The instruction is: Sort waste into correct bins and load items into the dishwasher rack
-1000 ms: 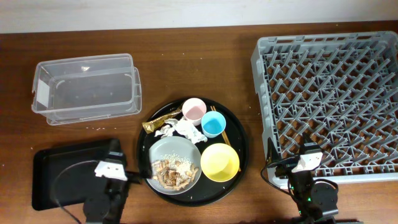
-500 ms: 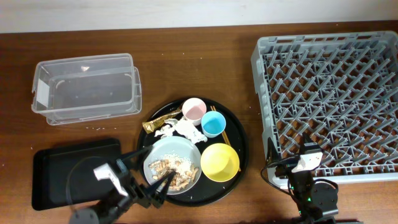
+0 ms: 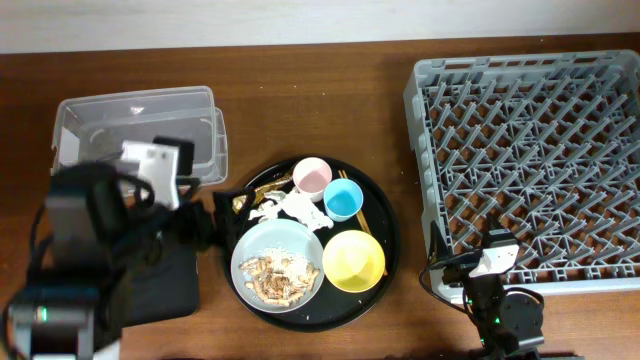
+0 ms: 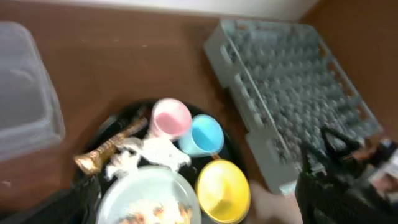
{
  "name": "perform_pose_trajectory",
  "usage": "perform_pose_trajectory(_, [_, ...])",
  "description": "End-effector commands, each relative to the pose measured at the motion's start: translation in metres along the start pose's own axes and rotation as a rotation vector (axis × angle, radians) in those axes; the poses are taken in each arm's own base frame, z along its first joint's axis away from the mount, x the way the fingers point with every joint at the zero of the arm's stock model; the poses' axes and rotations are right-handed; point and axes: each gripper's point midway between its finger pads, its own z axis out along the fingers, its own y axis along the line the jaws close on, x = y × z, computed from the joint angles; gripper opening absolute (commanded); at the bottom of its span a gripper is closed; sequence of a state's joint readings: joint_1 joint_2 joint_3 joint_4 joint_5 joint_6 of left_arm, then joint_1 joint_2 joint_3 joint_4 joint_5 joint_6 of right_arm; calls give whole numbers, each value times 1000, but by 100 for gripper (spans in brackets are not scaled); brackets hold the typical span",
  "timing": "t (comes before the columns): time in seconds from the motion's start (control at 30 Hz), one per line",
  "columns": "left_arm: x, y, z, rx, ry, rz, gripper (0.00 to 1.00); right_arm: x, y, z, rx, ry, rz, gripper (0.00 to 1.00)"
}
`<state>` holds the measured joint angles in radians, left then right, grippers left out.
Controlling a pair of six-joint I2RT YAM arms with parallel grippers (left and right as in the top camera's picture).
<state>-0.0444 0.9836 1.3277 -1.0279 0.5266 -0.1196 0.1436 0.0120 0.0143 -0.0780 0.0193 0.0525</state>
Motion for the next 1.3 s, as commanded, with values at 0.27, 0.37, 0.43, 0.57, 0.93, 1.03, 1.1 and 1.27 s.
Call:
perform_pose_trajectory(0.27, [40, 13, 96, -307, 478, 141, 99, 3, -4, 0, 19, 3, 4, 98])
perform_pose_trajectory(0.37, [55, 14, 121, -301, 560, 147, 99, 3, -4, 0, 19, 3, 4, 98])
perform_pose_trajectory(0.43, [66, 11, 136, -272, 615, 136, 99, 3, -4, 0, 19, 3, 4, 98])
perform_pose_trajectory(0.57, [74, 2, 159, -214, 641, 134, 99, 3, -4, 0, 19, 3, 4, 98])
perform_pose_trajectory(0.93, [57, -12, 179, -171, 539, 172, 99, 3, -4, 0, 19, 3, 4, 98])
perform_pose_trajectory(1.03, [78, -6, 163, -216, 636, 105, 99, 3, -4, 0, 19, 3, 4, 98])
perform_pose_trajectory(1.1, [95, -1, 148, -277, 714, 2, 100, 3, -4, 0, 19, 3, 4, 98])
perform_pose_trajectory(1.27, [116, -1, 128, -387, 793, -192, 99, 3, -4, 0, 19, 3, 4, 98])
